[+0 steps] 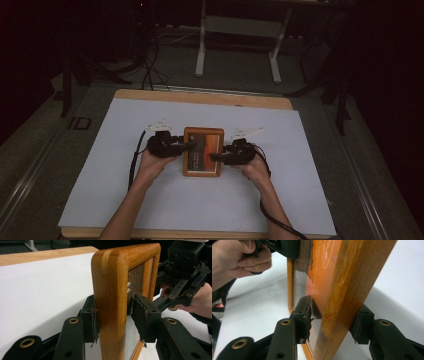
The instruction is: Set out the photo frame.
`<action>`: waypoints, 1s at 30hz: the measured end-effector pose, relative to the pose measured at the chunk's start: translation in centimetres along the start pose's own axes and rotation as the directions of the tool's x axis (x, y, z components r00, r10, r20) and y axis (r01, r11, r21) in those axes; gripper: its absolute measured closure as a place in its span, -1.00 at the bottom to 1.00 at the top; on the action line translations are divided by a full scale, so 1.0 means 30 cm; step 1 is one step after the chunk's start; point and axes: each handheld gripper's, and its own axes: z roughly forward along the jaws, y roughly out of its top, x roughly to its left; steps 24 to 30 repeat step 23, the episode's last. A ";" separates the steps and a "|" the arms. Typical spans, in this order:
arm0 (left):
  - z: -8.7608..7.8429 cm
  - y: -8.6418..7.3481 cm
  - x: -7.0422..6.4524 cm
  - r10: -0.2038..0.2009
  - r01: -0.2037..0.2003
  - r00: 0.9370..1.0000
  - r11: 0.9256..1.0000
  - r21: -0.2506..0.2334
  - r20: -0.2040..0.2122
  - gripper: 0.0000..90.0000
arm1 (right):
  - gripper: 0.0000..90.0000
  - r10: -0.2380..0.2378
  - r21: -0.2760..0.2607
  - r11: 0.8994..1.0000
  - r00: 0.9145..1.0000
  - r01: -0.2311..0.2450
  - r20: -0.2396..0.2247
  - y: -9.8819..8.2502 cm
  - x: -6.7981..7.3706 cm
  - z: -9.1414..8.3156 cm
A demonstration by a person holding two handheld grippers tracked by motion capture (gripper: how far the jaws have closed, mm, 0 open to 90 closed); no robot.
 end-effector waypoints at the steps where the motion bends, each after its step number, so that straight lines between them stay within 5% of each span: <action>1: 0.000 0.000 0.001 -0.001 0.001 1.000 1.000 0.000 0.004 0.27 | 0.20 -0.003 0.002 1.000 1.000 0.003 0.006 0.001 0.001 0.000; 10: -0.027 0.002 -0.005 -0.020 0.020 1.000 0.999 -0.047 0.000 -0.16 | -0.31 0.034 -0.054 0.998 0.999 -0.033 0.017 0.011 -0.008 -0.043; 17: -0.097 -0.018 -0.012 -0.025 0.023 0.999 0.997 -0.074 -0.028 -0.22 | -0.40 0.023 -0.057 0.998 0.999 -0.021 0.045 0.009 0.007 -0.101; 22: -0.175 -0.057 -0.016 -0.014 0.008 0.993 0.999 -0.054 -0.119 -0.22 | -0.42 0.006 -0.056 0.998 0.996 -0.001 0.091 -0.007 0.017 -0.173; 23: -0.199 -0.075 -0.021 0.001 -0.007 0.983 0.999 -0.033 -0.186 -0.22 | -0.42 0.004 -0.054 0.999 0.995 0.001 0.104 -0.013 0.018 -0.188; 30: -0.199 -0.075 -0.021 0.001 -0.007 0.983 0.999 -0.033 -0.186 -0.22 | -0.42 0.004 -0.054 0.999 0.995 0.001 0.104 -0.013 0.018 -0.188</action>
